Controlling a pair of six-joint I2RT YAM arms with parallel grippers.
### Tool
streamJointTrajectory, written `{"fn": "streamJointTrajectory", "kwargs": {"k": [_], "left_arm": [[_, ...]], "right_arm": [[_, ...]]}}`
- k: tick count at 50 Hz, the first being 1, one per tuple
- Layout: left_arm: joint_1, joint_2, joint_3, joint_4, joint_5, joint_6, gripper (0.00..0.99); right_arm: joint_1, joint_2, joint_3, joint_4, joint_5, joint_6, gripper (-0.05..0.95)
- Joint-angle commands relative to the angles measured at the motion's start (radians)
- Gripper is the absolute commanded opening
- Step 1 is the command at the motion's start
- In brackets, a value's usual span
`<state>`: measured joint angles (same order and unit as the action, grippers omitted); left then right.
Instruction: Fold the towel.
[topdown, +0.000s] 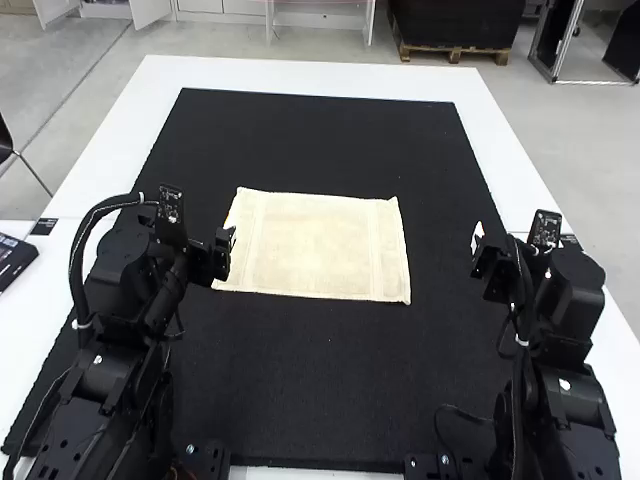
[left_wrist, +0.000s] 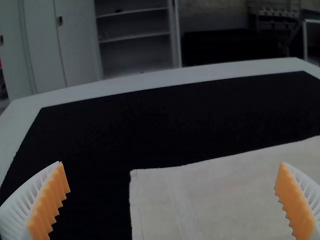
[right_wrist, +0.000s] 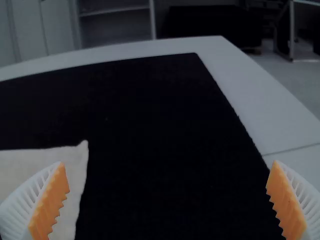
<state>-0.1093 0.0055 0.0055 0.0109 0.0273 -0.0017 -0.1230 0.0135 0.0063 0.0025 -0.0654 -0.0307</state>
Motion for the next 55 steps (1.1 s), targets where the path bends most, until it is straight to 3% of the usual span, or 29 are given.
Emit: {"fn": "streamJointTrajectory", "kwargs": {"k": [1, 55], "left_arm": [[0.007, -0.009, -0.004, 0.004, 0.010, -0.009, 0.967], [0.000, -0.009, -0.004, 0.018, 0.011, -0.004, 0.967]], "right_arm": [[-0.009, -0.010, -0.005, -0.004, 0.004, -0.008, 0.91], [-0.007, -0.010, -0.005, -0.007, -0.027, -0.005, 0.91]]}}
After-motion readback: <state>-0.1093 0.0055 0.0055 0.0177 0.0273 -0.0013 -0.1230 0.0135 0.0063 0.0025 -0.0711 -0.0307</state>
